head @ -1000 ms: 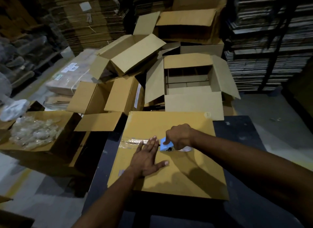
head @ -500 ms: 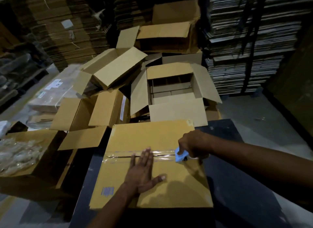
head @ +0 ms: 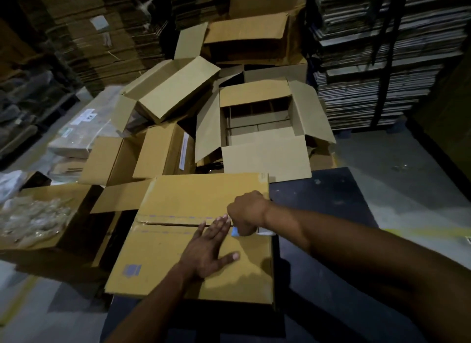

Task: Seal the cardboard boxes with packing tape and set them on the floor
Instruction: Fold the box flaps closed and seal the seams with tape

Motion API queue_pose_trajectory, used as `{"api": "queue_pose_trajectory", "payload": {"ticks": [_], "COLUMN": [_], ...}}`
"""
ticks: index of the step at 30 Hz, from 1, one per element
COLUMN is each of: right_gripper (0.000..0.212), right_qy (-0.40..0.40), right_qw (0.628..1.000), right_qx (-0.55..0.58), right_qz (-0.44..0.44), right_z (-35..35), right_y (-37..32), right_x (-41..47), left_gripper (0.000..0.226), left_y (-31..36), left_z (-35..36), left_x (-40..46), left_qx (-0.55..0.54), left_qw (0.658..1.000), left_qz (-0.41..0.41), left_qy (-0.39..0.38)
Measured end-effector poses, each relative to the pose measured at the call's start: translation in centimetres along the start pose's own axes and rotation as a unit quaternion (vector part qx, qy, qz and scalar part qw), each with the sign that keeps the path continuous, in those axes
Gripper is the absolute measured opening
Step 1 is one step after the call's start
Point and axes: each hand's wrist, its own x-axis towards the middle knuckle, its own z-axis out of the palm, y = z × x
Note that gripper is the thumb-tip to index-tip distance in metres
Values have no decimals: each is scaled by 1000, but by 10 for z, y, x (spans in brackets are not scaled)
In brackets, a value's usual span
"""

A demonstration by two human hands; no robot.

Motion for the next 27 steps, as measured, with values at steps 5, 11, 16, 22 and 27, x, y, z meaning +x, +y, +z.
{"api": "queue_pose_trajectory", "payload": {"ticks": [5,11,16,22,27], "right_gripper": [51,60,65,55,62], "right_qy": [-64,-78,-71,-11,-14], "right_qw": [997,997,997,999,1000], "right_qx": [33,27,30,31,-17], "right_qz": [11,-3,-21,-9,-12], "right_z": [4,13,19,26,29], "right_y": [33,48,57,53,53], "right_x": [-16,-31,-45,-51,-54], "left_gripper": [97,97,99,113,115], "left_y": [4,6,12,60,99], "left_z": [-5,-7,-7,-20,-3], "left_x": [-2,-3,-2,7,21], "left_qx": [-15,-22,-23,10,-27], "left_qw": [1000,1000,1000,1000,998], "left_qz": [2,3,3,-19,-62], "left_qy": [0,0,-17,-16,1]}}
